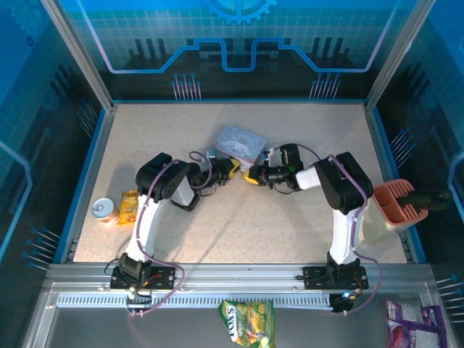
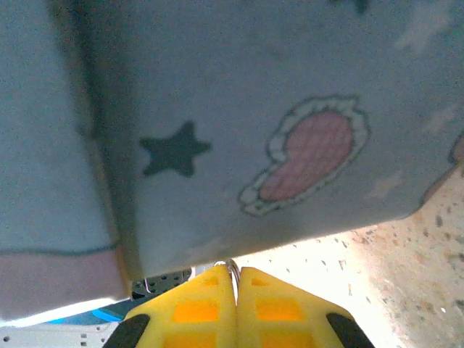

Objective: Unlock the padlock with the key

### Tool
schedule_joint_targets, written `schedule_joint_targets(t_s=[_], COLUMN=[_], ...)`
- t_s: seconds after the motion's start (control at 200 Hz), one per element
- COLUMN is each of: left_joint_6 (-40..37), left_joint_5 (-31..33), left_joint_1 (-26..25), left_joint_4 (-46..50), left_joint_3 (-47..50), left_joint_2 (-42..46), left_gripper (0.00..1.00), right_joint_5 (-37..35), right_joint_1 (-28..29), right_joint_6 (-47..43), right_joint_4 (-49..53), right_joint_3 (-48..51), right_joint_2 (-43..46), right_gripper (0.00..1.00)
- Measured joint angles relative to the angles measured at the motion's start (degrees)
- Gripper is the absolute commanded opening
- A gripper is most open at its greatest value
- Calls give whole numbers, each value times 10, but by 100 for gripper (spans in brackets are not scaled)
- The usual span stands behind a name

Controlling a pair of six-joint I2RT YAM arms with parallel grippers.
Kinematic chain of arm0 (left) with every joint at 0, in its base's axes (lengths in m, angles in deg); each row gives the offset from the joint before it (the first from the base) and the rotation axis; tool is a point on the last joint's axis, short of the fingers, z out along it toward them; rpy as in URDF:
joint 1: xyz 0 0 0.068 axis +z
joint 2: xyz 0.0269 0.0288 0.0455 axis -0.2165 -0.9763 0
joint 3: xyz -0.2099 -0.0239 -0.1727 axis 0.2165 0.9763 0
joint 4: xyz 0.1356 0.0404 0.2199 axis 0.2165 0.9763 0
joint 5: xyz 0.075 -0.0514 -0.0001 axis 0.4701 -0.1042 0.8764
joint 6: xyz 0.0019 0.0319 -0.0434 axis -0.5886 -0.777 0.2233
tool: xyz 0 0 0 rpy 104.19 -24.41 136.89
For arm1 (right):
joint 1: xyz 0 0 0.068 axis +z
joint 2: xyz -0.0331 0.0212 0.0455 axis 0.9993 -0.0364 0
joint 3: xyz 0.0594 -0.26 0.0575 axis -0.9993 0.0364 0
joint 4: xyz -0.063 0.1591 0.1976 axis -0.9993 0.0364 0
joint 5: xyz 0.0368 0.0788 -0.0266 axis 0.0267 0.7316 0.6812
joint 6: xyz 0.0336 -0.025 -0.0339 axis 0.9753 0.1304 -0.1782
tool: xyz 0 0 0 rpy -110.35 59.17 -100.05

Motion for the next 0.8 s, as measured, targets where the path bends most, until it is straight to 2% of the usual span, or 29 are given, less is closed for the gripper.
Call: schedule_joint_targets(t_s=[0.205,0.495,0.8], left_joint_6=[-1,-1,-1], left_joint_5=[2,4,5], left_joint_1=[0,0,0], left_joint_4=[0,0,0], left_joint_3=[0,0,0], left_joint_2=[0,0,0], left_gripper=[0,0,0], right_joint_5=[1,0,10], right_joint_1=[0,-1,-30], right_joint_6=[39,54,59], right_joint_4=[-52,-70,-91], right_joint_3=[0,1,2], right_joint_2=[-13,-14,-14], right_gripper=[0,0,0])
